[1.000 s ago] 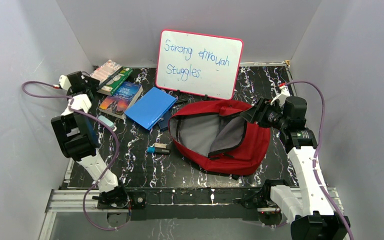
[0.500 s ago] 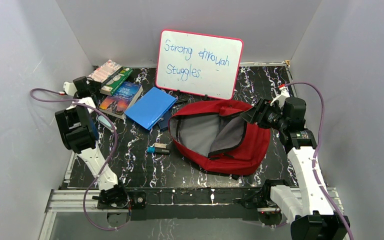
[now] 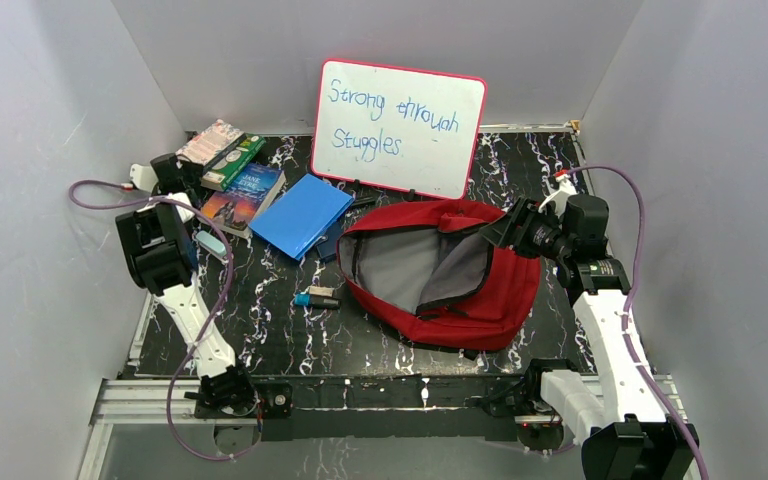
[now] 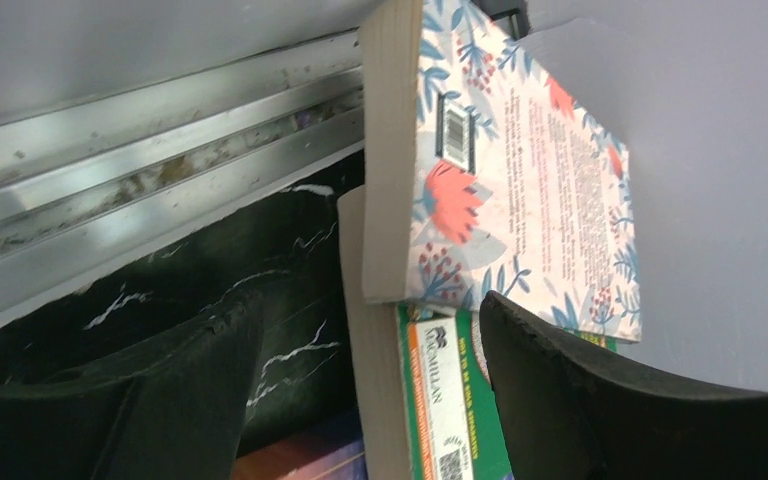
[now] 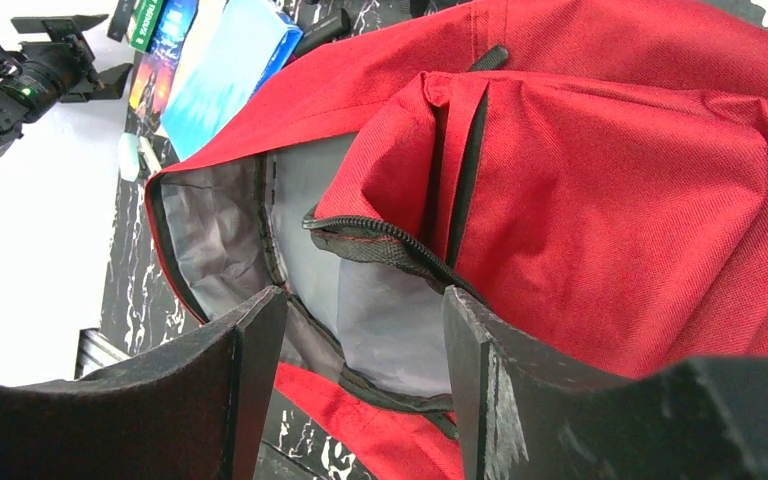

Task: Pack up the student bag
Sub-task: Pick up the book at the corner of the board.

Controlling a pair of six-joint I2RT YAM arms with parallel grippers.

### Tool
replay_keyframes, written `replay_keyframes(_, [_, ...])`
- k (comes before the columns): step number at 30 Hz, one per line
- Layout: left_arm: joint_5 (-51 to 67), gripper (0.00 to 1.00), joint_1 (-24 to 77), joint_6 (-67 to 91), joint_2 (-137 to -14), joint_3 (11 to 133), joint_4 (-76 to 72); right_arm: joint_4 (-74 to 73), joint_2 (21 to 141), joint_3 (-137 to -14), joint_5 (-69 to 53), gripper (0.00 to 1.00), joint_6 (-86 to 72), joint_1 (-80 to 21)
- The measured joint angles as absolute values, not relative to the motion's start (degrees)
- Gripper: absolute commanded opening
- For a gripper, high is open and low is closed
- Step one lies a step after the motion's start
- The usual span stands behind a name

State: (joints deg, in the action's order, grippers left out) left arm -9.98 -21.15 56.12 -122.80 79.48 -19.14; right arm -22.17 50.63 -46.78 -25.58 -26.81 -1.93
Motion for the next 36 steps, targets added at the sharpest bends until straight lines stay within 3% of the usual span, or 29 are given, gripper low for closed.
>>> replay_keyframes(17, [-9.34, 0.73, -21.15, 54.59, -131.07, 90.15, -20.97, -22.11, 50.96, -46.26, -24.99, 0.67, -26.81, -1.93])
replay_keyframes(21, [-8.49, 0.63, -21.15, 54.61, -131.09, 90.37, -21.04, -22.11, 50.96, -46.26, -24.6, 0.67, -26.81, -1.93])
replay_keyframes(29, [-7.05, 0.33, -21.45, 53.6, -131.26, 90.48, -21.82, -22.17, 50.96, -46.26, -24.29, 0.68, -26.81, -1.93])
replay_keyframes(36, [-5.56, 0.23, -21.74, 53.32, -131.15, 89.32, -24.1, -22.46, 50.96, -46.26, -24.18, 0.68, -26.79, -1.93])
